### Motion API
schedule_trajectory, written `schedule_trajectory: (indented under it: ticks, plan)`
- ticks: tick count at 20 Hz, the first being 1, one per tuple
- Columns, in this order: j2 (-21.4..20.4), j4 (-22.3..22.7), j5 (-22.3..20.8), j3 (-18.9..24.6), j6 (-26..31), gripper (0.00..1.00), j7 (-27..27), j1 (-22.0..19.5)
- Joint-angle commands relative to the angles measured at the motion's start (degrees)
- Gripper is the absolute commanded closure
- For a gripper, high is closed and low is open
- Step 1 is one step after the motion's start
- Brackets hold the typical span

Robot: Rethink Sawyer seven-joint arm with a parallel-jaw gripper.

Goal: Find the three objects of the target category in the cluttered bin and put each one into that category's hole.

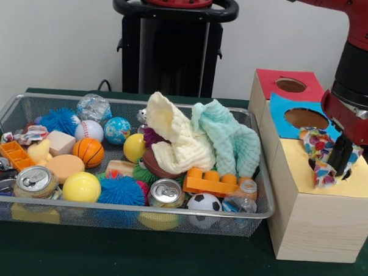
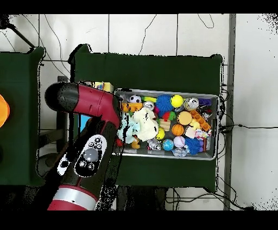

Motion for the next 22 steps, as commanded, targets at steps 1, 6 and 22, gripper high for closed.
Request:
schedule_trajectory:
  ticks: [1,6,22]
  plan:
    - [1.2,9.9,-1.6,1.9,12.1,1.0,14.3,1.2]
    - [1.5,12.2,-1.1,1.3,10.9,1.0,14.5,2.5]
    - [7.5,13.9,4.1,8.5,-12.9,1.0,9.4,-1.2]
